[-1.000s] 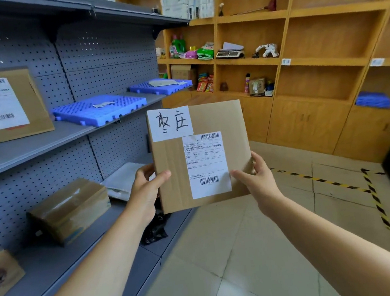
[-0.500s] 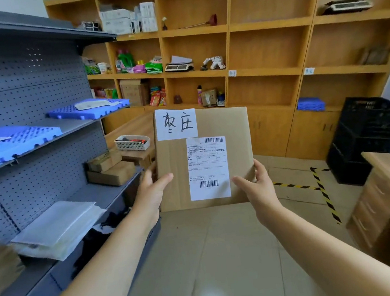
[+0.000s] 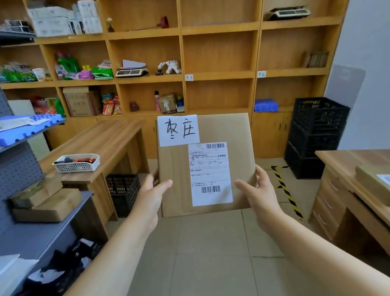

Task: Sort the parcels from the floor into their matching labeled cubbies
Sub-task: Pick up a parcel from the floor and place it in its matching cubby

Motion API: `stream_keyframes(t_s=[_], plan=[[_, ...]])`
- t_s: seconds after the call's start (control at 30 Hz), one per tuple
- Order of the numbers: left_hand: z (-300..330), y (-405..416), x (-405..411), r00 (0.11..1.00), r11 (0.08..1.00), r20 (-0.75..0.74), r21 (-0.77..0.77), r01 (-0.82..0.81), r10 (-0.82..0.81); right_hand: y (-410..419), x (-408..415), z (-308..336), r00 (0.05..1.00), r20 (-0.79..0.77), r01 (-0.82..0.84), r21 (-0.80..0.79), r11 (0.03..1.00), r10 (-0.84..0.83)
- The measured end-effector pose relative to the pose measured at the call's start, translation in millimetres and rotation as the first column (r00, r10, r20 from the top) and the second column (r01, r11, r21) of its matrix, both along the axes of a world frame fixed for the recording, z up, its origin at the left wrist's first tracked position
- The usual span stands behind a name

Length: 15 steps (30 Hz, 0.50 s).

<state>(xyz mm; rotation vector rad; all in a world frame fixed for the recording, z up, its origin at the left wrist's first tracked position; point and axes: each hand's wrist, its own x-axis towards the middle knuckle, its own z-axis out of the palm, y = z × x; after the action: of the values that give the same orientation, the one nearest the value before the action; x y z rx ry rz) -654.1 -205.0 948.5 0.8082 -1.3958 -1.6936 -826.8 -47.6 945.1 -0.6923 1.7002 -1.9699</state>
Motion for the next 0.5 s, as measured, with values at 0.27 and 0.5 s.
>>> stream_keyframes(t_s=[0.27, 0.5], plan=[[10.5, -103.7, -78.1, 0.993, 0.992, -0.007, -0.018, 0.121, -0.121, -80.0, -63.5, 10.9, 0.996, -0.003, 0.091, -0.013, 0.996, -0.091], [17.9, -202.2, -143.6, 0.984, 0.984, 0.016, -0.031, 0.177, -0.177, -168.9, -120.9, 18.7, 0.989, -0.049, 0.143, 0.010, 0.990, -0.142]])
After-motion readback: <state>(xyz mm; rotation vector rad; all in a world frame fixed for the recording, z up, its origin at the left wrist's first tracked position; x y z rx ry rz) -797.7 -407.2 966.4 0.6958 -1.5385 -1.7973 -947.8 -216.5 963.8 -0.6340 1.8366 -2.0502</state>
